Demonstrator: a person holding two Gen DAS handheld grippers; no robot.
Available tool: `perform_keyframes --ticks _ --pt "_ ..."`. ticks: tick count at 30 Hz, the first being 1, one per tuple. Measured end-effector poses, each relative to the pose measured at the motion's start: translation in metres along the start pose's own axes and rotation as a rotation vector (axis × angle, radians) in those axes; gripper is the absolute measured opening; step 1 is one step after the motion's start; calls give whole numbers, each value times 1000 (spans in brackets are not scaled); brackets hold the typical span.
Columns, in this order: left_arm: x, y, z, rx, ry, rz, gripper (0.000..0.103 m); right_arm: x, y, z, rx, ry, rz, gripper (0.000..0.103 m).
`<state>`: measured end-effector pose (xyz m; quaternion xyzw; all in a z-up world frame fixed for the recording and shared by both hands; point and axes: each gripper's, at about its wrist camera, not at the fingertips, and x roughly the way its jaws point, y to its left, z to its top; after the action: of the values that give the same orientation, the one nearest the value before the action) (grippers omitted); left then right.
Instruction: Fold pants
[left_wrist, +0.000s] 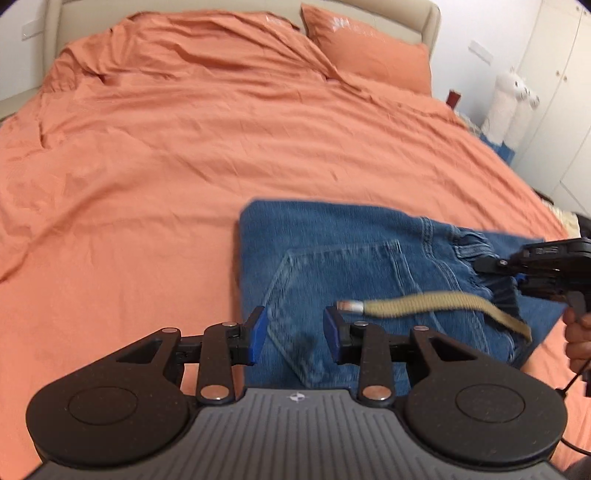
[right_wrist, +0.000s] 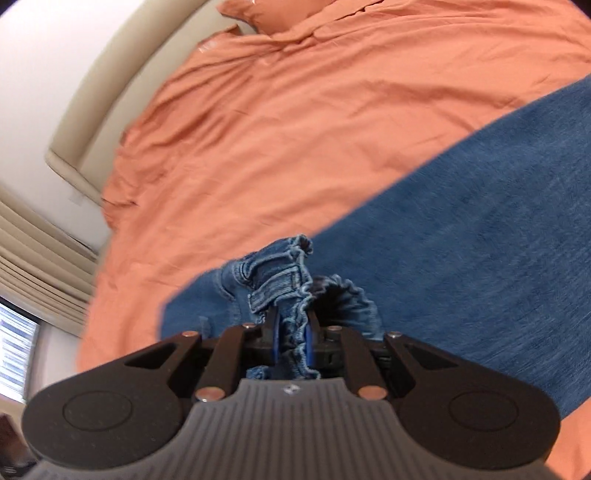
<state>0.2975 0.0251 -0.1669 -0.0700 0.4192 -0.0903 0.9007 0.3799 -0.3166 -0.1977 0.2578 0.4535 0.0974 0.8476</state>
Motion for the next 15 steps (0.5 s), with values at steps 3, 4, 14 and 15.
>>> perform_keyframes --ticks 3,4,14,15 --pt "17 -2 -10 16 56 17 39 15 -17 -9 9 -2 -27 7" --pt "22 -2 -14 25 71 26 39 18 -20 -10 10 -6 -27 8" --pt "-29 -9 -22 99 23 46 39 -58 -10 -29 -152 -101 33 34" --pt "-35 -11 -26 120 27 50 41 -69 -7 -37 -184 -113 51 34"
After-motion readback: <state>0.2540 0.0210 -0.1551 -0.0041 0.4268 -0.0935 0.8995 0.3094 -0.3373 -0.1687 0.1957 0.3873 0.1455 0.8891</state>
